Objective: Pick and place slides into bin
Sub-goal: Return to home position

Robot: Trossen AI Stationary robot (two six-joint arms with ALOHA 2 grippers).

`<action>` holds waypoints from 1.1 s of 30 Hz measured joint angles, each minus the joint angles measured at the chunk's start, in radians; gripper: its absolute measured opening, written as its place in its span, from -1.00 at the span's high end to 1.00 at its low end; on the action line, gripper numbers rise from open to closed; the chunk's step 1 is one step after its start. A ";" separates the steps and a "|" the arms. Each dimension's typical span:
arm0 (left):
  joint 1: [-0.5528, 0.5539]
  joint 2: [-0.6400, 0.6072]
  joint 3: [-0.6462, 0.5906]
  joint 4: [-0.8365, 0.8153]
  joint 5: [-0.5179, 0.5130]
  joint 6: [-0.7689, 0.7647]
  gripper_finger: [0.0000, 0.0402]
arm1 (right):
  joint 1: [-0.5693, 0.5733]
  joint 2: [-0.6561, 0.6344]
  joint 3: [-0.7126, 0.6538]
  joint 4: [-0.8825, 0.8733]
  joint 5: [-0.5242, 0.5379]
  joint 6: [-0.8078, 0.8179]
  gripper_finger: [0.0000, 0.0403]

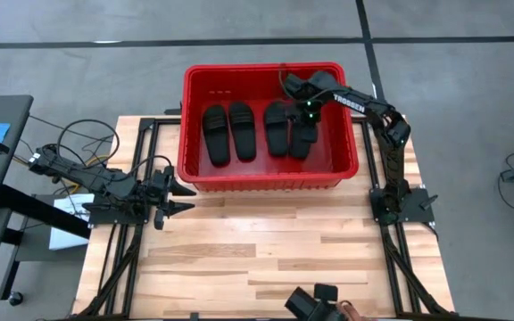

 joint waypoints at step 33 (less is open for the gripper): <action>0.000 -0.157 0.346 0.028 0.371 0.680 0.10 | -0.050 -0.198 0.481 0.324 -0.135 0.435 0.06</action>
